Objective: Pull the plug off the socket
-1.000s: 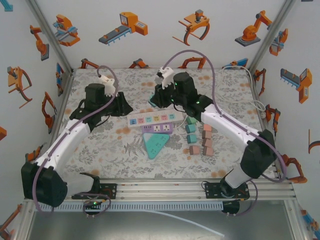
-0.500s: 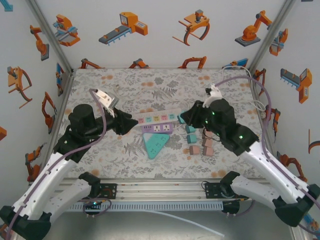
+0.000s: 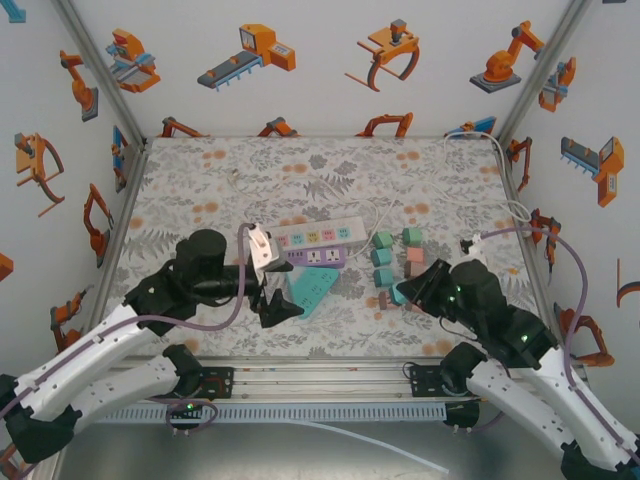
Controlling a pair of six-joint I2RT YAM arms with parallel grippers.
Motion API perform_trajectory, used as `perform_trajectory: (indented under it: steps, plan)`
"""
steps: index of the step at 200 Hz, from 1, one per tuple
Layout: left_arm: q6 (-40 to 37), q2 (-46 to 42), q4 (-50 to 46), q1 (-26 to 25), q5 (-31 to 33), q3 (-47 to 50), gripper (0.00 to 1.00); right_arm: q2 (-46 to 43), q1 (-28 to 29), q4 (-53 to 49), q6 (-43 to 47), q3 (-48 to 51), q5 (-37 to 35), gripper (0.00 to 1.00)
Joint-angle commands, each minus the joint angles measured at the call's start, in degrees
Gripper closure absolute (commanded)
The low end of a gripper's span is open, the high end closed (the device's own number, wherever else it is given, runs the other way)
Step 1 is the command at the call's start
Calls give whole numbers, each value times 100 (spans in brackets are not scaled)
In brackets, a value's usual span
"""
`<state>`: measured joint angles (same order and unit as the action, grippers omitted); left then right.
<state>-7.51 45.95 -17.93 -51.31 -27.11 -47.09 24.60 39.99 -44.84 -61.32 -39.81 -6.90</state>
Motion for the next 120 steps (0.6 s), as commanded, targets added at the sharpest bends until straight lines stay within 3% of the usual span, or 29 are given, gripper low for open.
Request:
perform_trajectory:
  steps: [1, 120]
  plan:
    - [-441, 86, -123, -99, -191, 43, 3, -327, 18, -332, -546, 332, -22, 96]
    - [-710, 312, -357, -102, -7, -38, 3, -782, 20, 1399, -1272, 2601, -215, 96]
